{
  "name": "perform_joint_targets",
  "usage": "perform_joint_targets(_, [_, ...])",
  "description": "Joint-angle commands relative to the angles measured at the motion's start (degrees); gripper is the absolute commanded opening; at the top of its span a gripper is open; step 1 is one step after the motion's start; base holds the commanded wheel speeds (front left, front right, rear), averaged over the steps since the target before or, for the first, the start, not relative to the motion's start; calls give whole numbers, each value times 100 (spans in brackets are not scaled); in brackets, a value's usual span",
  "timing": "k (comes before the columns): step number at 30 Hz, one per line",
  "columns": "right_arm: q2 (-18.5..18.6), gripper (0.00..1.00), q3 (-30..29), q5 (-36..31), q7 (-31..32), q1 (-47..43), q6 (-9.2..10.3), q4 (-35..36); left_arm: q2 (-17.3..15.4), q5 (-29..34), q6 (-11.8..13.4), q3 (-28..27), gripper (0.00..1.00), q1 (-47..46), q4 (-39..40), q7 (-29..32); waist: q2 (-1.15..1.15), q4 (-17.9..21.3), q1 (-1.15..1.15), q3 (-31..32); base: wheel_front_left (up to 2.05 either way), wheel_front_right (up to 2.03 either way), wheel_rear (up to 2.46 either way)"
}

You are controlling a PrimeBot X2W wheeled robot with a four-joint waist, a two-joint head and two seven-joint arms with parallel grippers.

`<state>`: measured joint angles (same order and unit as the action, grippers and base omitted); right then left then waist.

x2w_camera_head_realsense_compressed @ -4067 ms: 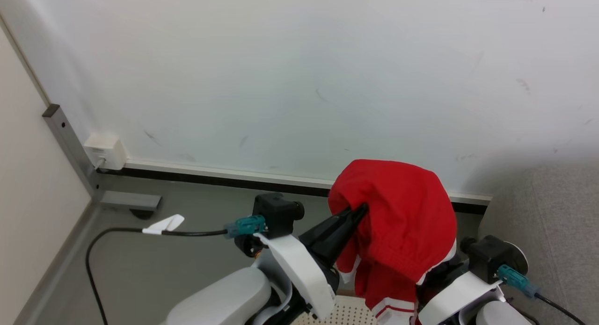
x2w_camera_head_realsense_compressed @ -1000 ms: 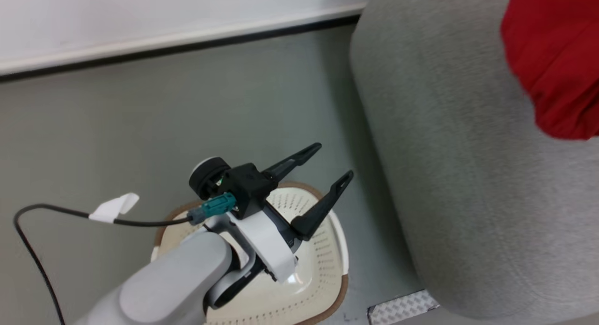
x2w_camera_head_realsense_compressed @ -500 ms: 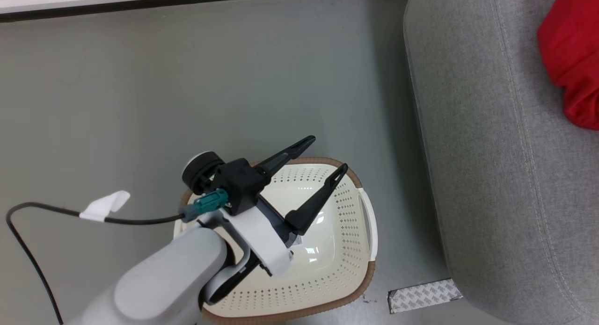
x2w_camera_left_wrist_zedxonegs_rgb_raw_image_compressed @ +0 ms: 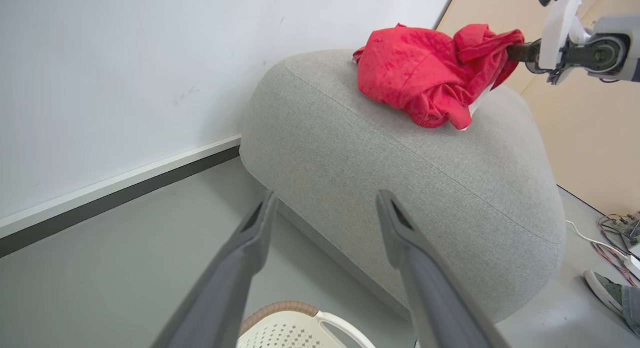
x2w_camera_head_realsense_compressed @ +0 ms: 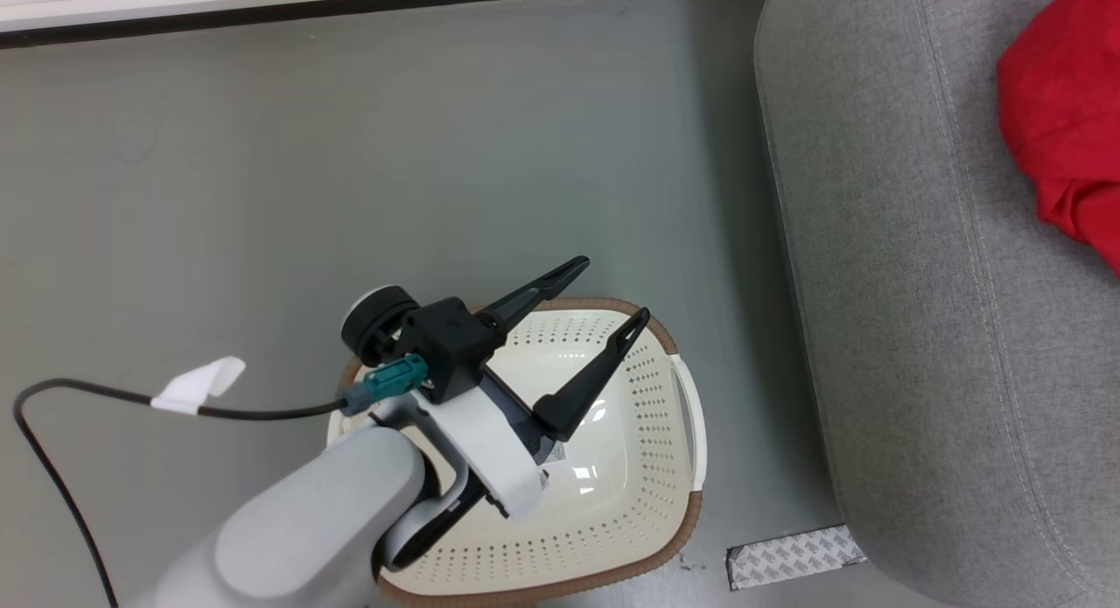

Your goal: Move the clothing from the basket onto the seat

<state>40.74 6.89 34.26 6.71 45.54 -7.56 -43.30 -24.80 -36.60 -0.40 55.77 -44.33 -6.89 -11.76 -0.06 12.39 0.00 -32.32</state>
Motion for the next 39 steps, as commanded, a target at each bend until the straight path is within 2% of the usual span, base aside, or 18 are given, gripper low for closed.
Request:
perform_joint_targets(1, [-15, 0, 32, 37, 37, -41, 15, -35, -21, -8, 5, -3, 100, -33, -13, -18, 0, -8, 0, 7, 0, 0, 0])
perform_joint_targets(2, [0, 0, 100, 64, 110, -38, 15, -57, -9, -16, 0, 2, 100, -31, -26, -24, 0, -17, 0, 20, 0, 0, 0])
perform_joint_targets(4, [4, 32, 194, 132, 229, -40, 15, -103, 11, -29, -6, 14, 100, 0, -68, -47, 0, -37, 0, 79, 0, 0, 0])
perform_joint_targets(5, [34, 32, 232, 149, 261, -36, 15, -124, 23, -45, -10, 14, 100, 25, -88, -53, 0, -46, 0, 119, 0, 0, 0])
perform_joint_targets(6, [61, 100, 272, 165, 278, -31, 15, -141, 36, -66, -10, 13, 100, 54, -113, -70, 0, -53, 0, 169, 0, 0, 0])
perform_joint_targets(10, [101, 100, 566, 267, 571, -124, 15, -72, 100, -136, -14, 4, 100, 174, -204, -148, 0, -62, 0, 466, 0, 0, 0])
perform_joint_targets(17, [401, 100, 1050, 447, 1162, -251, 15, 354, 204, -276, 33, -74, 100, 547, -441, -259, 0, 10, 0, 1292, 0, 0, 0])
perform_joint_targets(23, [586, 100, 1288, 431, 1339, -384, 15, 865, 268, -440, 122, -276, 100, 1004, -563, -331, 0, 53, 0, 2078, 0, 0, 0])
perform_joint_targets(27, [667, 100, 1297, 308, 1185, -512, 15, 1301, 247, -514, 206, -494, 100, 1296, -560, -338, 0, 5, 0, 2511, 0, 0, 0])
perform_joint_targets(34, [352, 100, 1072, 141, 608, -1013, 15, 2044, 120, -496, 450, -1240, 100, 1885, -380, -337, 0, -217, 0, 3121, 0, 0, 0])
perform_joint_targets(39, [-116, 100, 836, 142, 188, -1537, 15, 2465, -17, -367, 623, -1830, 100, 2330, -237, -338, 0, -431, 0, 3315, 0, 0, 0])
